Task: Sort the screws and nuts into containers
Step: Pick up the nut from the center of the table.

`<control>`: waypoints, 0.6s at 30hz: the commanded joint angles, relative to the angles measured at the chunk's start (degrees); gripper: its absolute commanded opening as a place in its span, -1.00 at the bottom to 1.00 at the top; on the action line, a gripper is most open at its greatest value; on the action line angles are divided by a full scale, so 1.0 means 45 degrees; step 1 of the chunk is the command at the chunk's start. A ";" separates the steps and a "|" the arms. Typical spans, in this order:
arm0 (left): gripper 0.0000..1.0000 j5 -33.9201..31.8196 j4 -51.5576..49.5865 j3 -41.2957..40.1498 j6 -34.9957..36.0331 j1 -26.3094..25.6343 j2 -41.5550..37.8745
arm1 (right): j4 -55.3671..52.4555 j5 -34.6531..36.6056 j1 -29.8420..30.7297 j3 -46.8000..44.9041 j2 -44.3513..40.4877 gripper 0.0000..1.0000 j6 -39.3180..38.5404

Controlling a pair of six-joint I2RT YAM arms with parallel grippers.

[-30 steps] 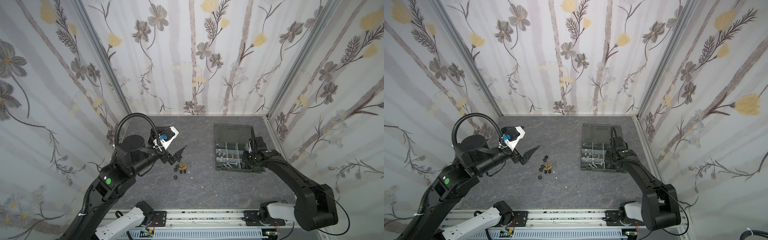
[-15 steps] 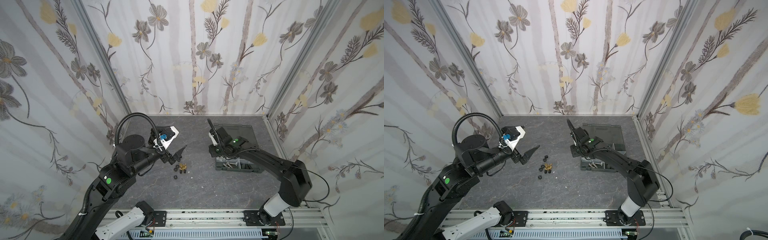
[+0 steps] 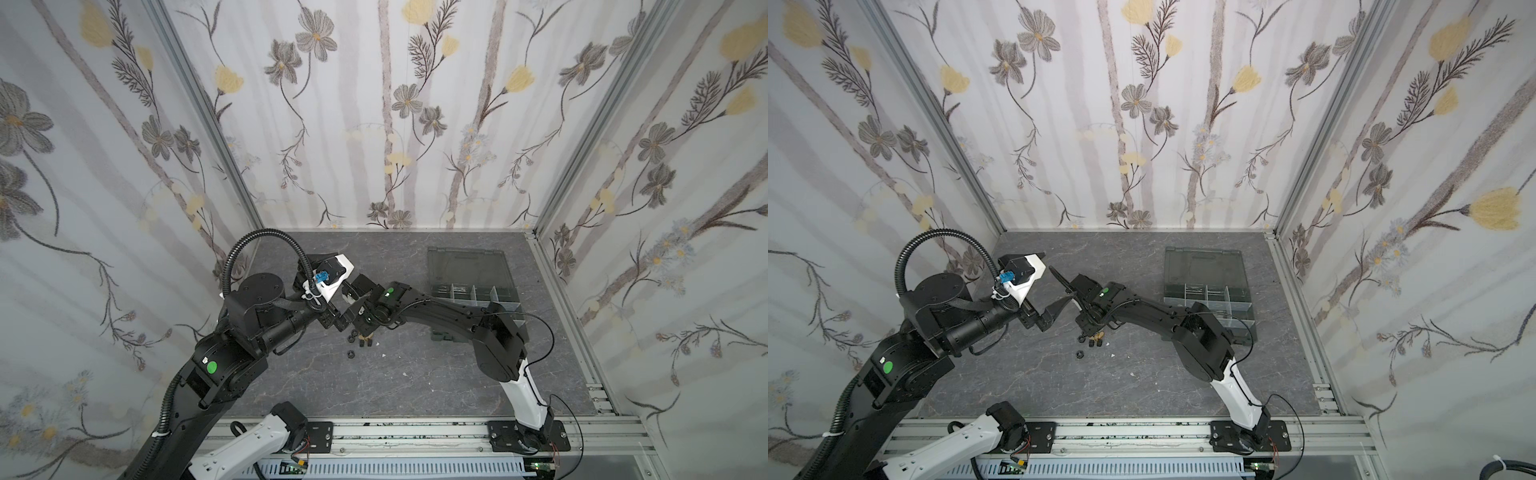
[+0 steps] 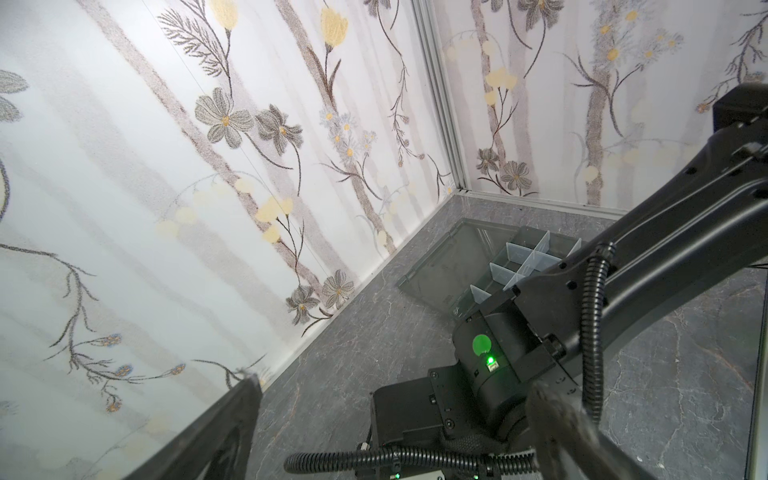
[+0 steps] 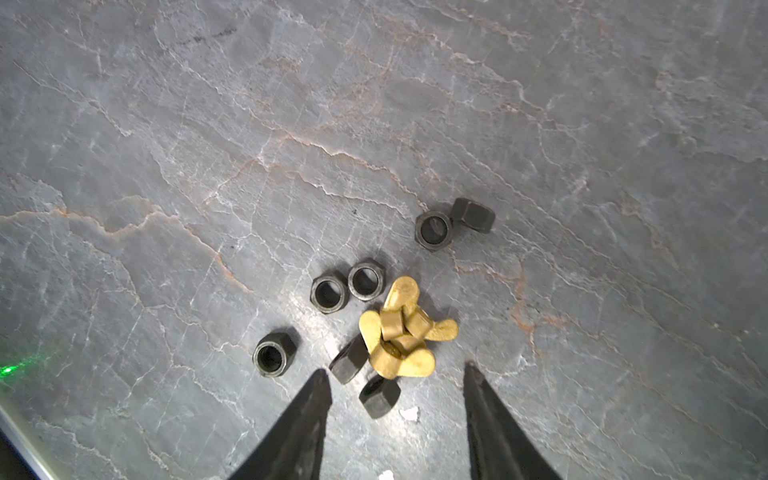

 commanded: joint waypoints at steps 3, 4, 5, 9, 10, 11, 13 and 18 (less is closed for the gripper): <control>1.00 0.0164 0.0350 -0.0012 0.0015 0.0008 -0.0120 | -0.0881 -0.0064 0.0195 0.0745 0.0691 0.05 -0.0883; 1.00 0.0169 0.0351 0.0005 0.0012 0.0012 -0.0120 | -0.0961 -0.0062 0.0208 0.0836 0.0812 0.05 -0.0914; 1.00 0.0171 0.0362 0.0007 0.0012 0.0006 -0.0119 | -0.1024 -0.0032 0.0218 0.0901 0.0941 0.04 -0.0966; 1.00 0.0170 0.0330 0.0007 0.0014 0.0009 -0.0119 | -0.1142 0.0154 0.0230 0.0905 0.1291 -0.08 -0.1137; 1.00 0.0152 0.0347 0.0004 0.0030 0.0002 -0.0109 | -0.1143 0.0206 0.0233 0.0909 0.1360 -0.11 -0.1190; 1.00 0.0152 0.0353 0.0001 0.0022 0.0010 -0.0106 | -0.1143 0.0268 0.0218 0.0921 0.1436 -0.11 -0.1243; 1.00 0.0147 0.0333 0.0007 0.0032 0.0010 -0.0105 | -0.1176 0.0454 0.0218 0.0998 0.1594 -0.15 -0.1395; 1.00 0.0123 0.0311 0.0007 0.0025 0.0010 -0.0097 | -0.1202 0.0738 0.0130 0.1285 0.1849 -0.19 -0.1697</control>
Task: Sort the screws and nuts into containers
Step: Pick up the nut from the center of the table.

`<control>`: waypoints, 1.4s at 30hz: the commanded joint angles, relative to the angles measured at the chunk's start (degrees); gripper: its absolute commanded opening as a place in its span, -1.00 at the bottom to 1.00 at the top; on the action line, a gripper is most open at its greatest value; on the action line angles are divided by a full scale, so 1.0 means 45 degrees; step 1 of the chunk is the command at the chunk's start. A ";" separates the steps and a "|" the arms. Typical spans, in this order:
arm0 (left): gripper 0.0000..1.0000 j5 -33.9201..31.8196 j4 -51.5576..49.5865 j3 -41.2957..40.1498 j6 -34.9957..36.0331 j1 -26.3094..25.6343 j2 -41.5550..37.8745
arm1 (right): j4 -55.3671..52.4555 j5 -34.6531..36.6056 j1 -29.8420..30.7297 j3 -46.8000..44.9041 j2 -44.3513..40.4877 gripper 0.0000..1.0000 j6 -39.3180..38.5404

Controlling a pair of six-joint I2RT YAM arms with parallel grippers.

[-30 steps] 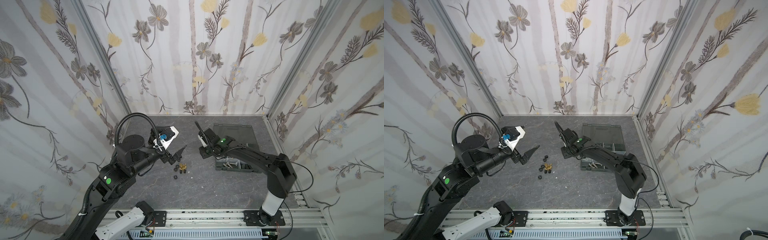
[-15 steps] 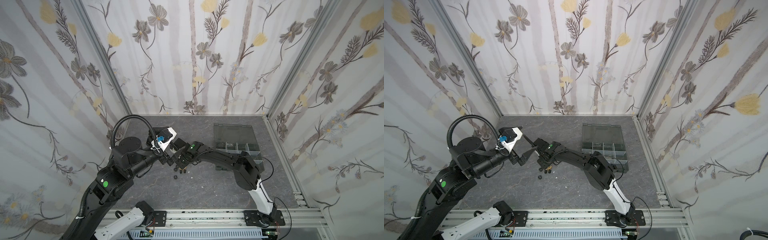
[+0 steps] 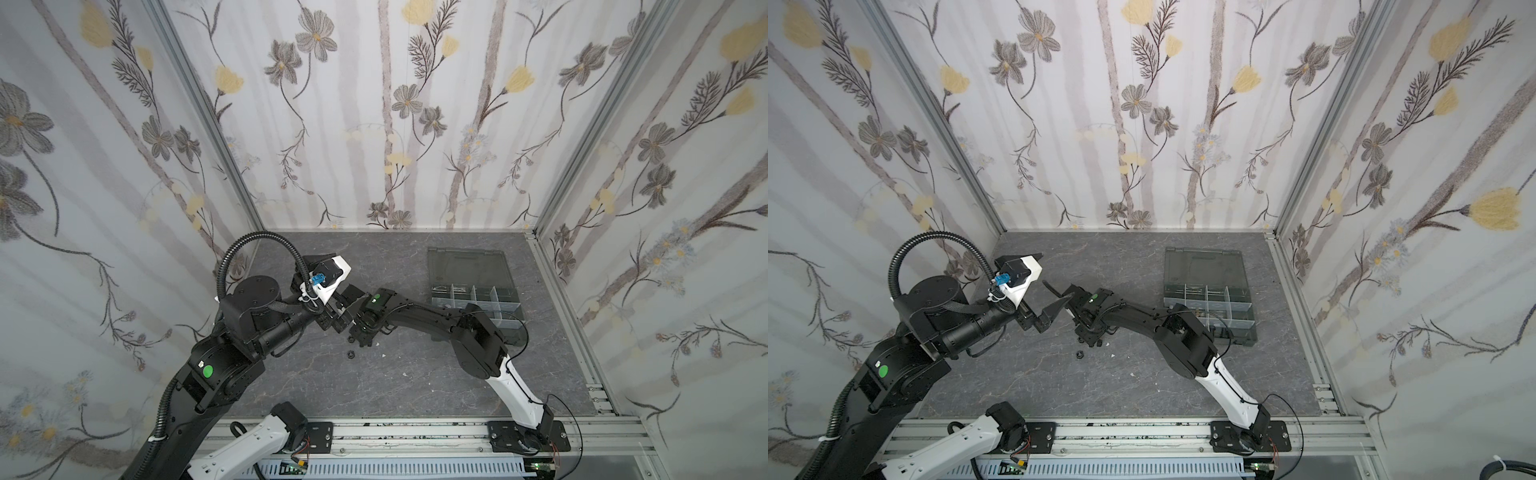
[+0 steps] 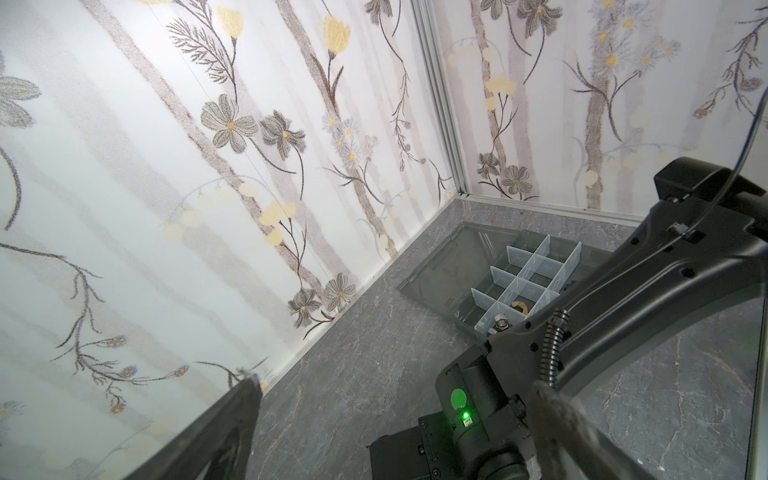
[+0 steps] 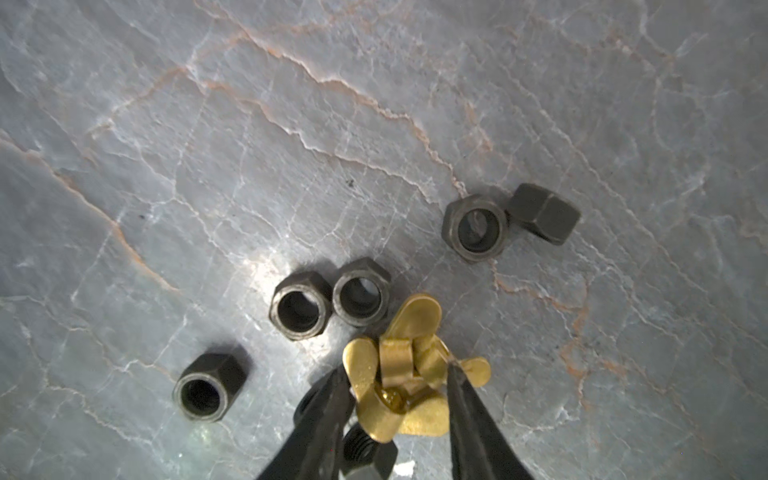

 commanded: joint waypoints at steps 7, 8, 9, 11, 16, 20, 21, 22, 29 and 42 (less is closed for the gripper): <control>1.00 0.0098 0.0318 0.0026 0.0033 0.0004 0.0069 | -0.0347 0.0261 -0.0167 0.0648 0.0472 -0.25 -0.0600; 1.00 0.0088 0.0311 0.0027 0.0036 0.0010 0.0074 | -0.0348 0.0185 -0.0167 0.0682 0.0542 -0.25 -0.0637; 1.00 0.0103 0.0311 0.0027 0.0051 0.0010 0.0073 | -0.0385 0.0079 -0.0183 0.0718 0.0594 -0.24 -0.0665; 1.00 0.0096 0.0311 0.0046 0.0051 0.0010 0.0109 | -0.0396 -0.0115 -0.0187 0.0766 0.0706 -0.16 -0.0695; 1.00 0.0068 0.0311 0.0027 0.0062 0.0019 0.0142 | -0.0482 -0.0362 -0.0187 0.0824 0.0958 -0.07 -0.0805; 1.00 0.0020 0.0321 0.0031 0.0071 -0.0001 0.0148 | -0.0614 -0.0424 -0.0245 0.0846 0.1062 -0.27 -0.0870; 1.00 0.0010 0.0327 0.0043 0.0071 0.0010 0.0145 | -0.0647 -0.0391 -0.0285 0.0846 0.1063 -0.32 -0.0881; 1.00 0.0010 0.0311 0.0027 0.0086 0.0010 0.0147 | -0.0641 -0.0403 -0.0299 0.0846 0.1065 -0.38 -0.0898; 1.00 -0.0048 0.0336 0.0007 0.0110 -0.0005 0.0193 | -0.0637 -0.0371 -0.0450 0.0866 0.0990 -0.57 -0.0969; 1.00 -0.0140 0.0369 -0.0002 0.0189 0.0001 0.0266 | -0.0324 -0.0695 -0.1407 -0.0069 -0.0901 -0.76 -0.0722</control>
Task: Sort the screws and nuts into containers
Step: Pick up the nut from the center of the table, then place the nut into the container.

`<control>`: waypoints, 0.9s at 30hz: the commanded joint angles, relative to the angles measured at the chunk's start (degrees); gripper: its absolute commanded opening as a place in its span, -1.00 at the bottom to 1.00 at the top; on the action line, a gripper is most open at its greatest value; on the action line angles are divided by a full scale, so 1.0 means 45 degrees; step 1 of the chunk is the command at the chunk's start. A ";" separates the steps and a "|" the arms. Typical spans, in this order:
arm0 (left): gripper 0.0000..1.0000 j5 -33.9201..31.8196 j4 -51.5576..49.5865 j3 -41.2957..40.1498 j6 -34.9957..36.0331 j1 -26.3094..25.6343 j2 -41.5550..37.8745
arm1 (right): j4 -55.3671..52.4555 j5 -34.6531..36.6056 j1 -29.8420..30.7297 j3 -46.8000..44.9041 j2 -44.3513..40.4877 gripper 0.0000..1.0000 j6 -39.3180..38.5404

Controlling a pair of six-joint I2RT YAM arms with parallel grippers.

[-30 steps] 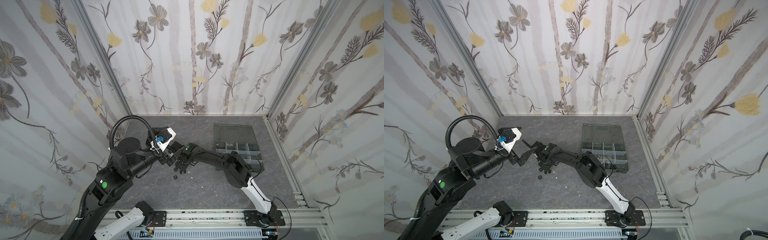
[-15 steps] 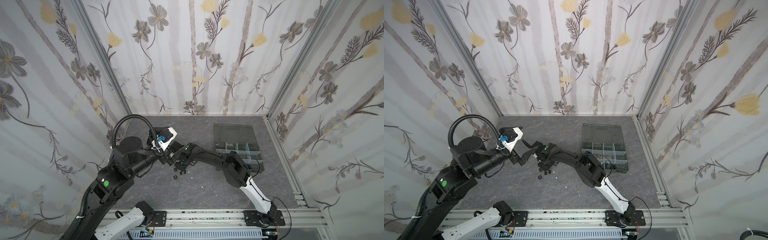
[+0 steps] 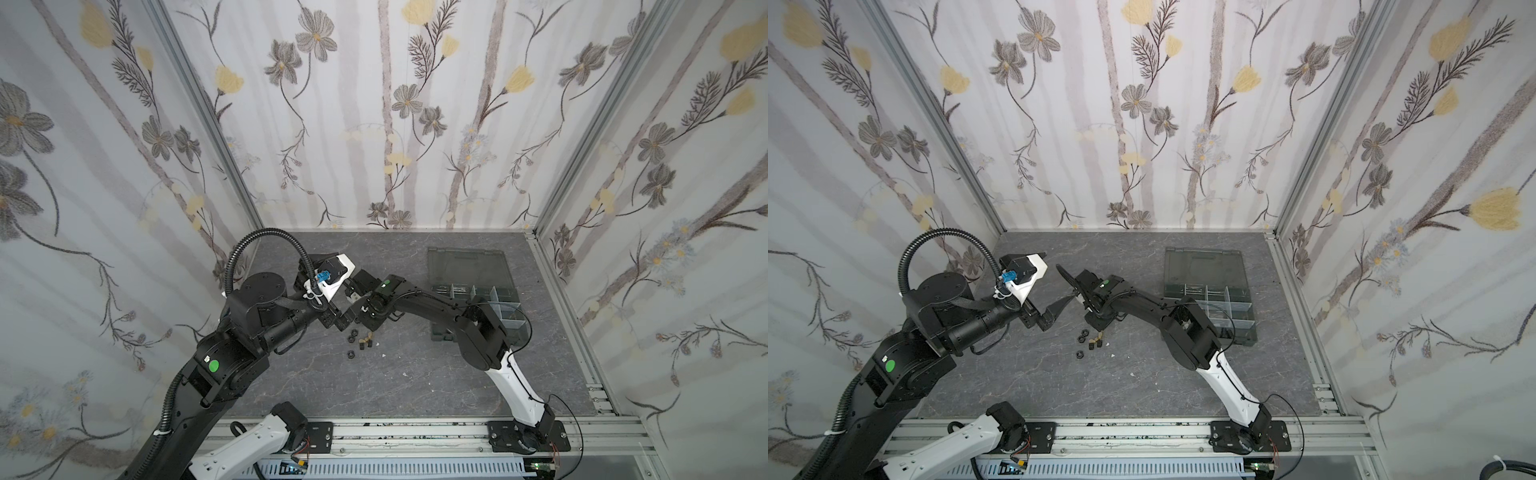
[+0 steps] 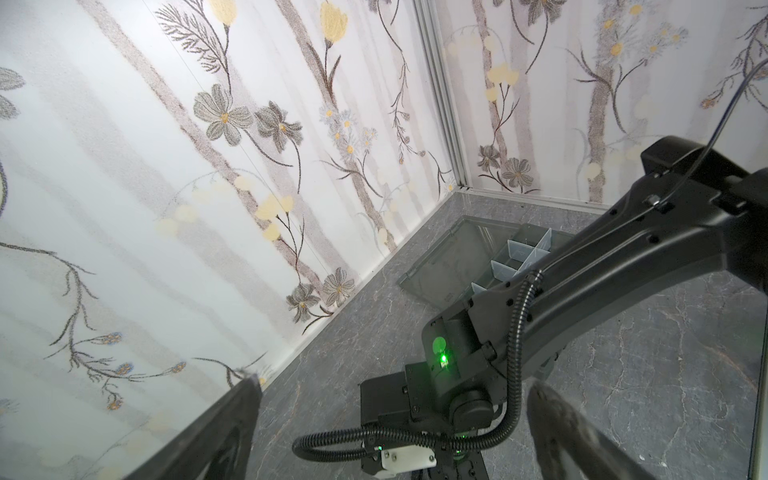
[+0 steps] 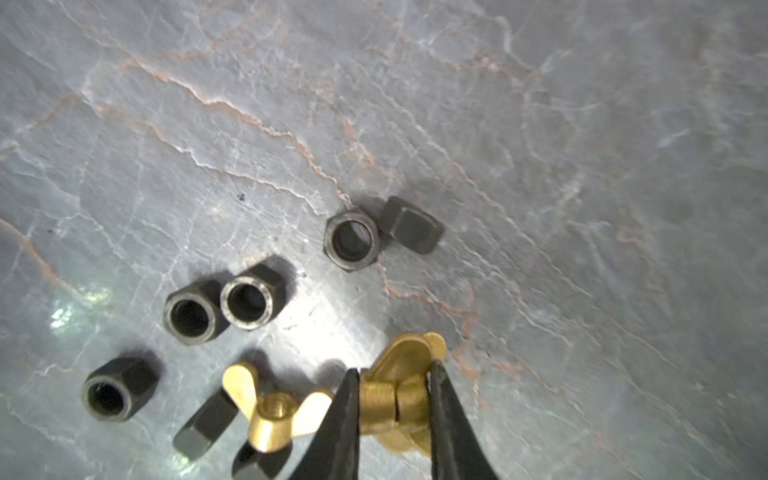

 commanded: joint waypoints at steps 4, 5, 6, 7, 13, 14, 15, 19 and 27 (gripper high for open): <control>1.00 -0.0060 0.0409 -0.0012 0.0154 0.0006 0.0052 | 0.0335 -0.0259 -0.0621 -0.1703 -0.1763 -0.76 0.0452; 1.00 -0.0035 0.0409 -0.0012 0.0149 0.0016 0.0061 | 0.0475 -0.0232 -0.0795 -0.2098 -0.2101 -0.75 0.0566; 1.00 -0.0004 0.0432 -0.0031 0.0150 0.0010 0.0063 | 0.0612 -0.0175 -0.1002 -0.2656 -0.2536 -0.75 0.0685; 1.00 0.0012 0.0449 -0.0038 0.0151 0.0008 0.0067 | 0.0716 -0.0080 -0.1251 -0.3194 -0.2941 -0.75 0.0816; 1.00 0.0052 0.0350 0.0100 0.0081 0.0010 0.0182 | 0.1179 0.0463 -0.2831 -0.6152 -0.5413 -0.75 0.1342; 1.00 0.0050 0.0350 0.0105 0.0071 0.0010 0.0203 | 0.1242 0.0514 -0.3054 -0.6539 -0.5747 -0.74 0.1424; 1.00 0.0034 0.0357 0.0105 0.0071 0.0002 0.0228 | 0.1321 0.0576 -0.3338 -0.6960 -0.6104 -0.74 0.1510; 1.00 0.0134 0.0349 0.0086 0.0003 0.0010 0.0256 | 0.1550 0.0583 -0.4279 -0.8049 -0.7050 -0.75 0.1683; 1.00 0.0122 0.0245 0.0173 -0.0026 0.0012 0.0224 | 0.1370 0.0896 -0.5360 -0.8530 -0.7419 -0.74 0.2106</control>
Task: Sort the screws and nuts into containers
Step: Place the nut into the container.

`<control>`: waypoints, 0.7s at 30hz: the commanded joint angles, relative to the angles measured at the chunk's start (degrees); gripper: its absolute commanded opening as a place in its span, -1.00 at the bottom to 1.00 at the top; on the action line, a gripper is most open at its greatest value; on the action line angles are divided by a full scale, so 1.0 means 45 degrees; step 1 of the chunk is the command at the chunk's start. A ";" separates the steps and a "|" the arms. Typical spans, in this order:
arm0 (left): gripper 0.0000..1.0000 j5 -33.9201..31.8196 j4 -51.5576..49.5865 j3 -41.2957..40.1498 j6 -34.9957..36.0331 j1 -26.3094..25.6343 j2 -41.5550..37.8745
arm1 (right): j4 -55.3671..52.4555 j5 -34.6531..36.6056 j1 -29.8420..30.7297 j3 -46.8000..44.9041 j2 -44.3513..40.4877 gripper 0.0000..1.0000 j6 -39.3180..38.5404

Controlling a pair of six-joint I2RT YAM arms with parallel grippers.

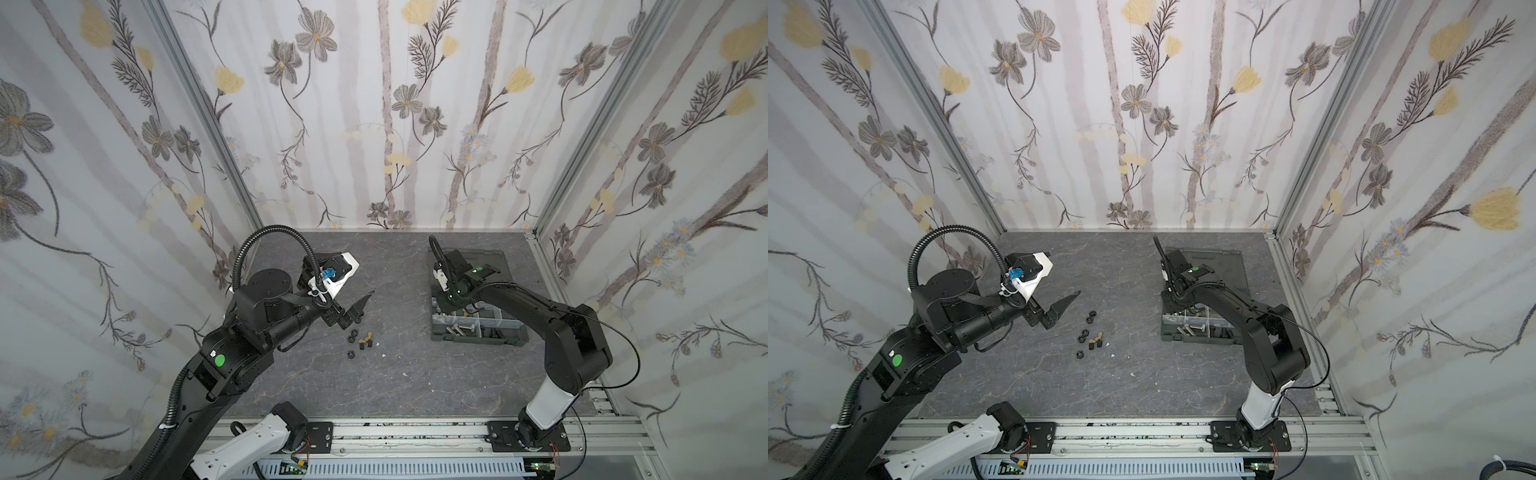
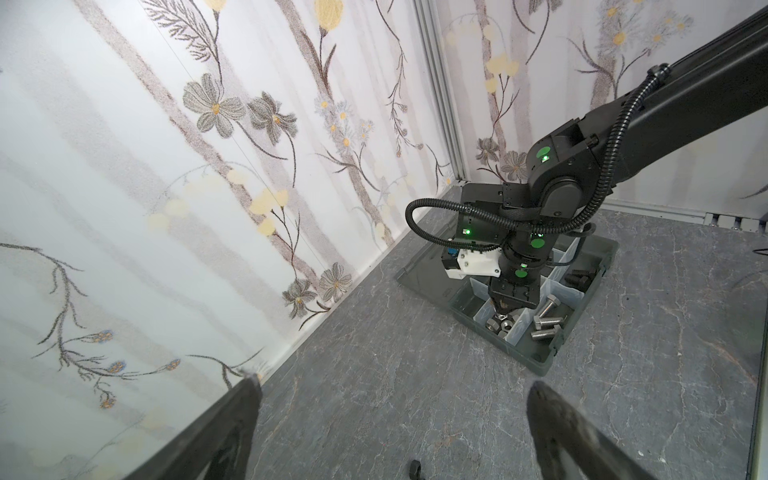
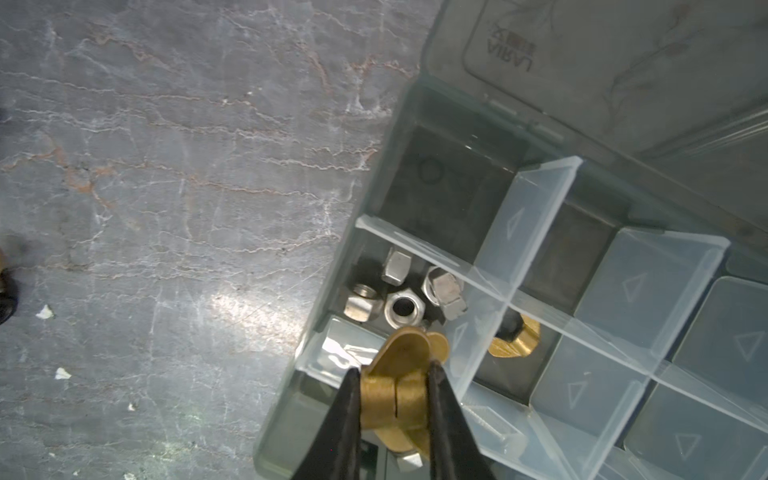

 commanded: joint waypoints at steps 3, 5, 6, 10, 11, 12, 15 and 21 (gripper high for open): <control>1.00 0.0073 0.0218 0.0110 -0.0016 0.0008 -0.0064 | 0.0019 0.0628 -0.0455 -0.0150 -0.0117 -0.74 0.0517; 1.00 0.0088 0.0218 0.0091 -0.0035 0.0008 -0.0057 | 0.0021 0.0705 -0.0689 -0.0135 -0.0008 -0.74 0.0588; 1.00 0.0073 0.0218 0.0105 -0.0026 0.0015 -0.0065 | 0.0018 0.0730 -0.0772 -0.0094 0.0022 -0.74 0.0607; 1.00 0.0024 0.0189 0.0168 -0.0036 0.0010 -0.0039 | 0.0004 0.0904 -0.1195 0.0054 0.0099 -0.72 0.0686; 1.00 0.0015 0.0177 0.0169 -0.0037 0.0010 -0.0042 | 0.0002 0.0889 -0.1330 0.0056 0.0104 -0.72 0.0682; 1.00 0.0000 0.0179 0.0169 -0.0034 0.0001 -0.0013 | -0.0028 0.0866 -0.1399 0.0056 0.0186 -0.72 0.0676; 1.00 0.0012 0.0217 0.0179 -0.0036 0.0010 0.0035 | -0.0023 0.0842 -0.1497 0.0013 0.0311 -0.69 0.0589; 1.00 0.0018 0.0218 0.0227 -0.0017 0.0004 0.0127 | 0.0083 0.0806 -0.1564 -0.0388 0.0314 -0.64 0.0569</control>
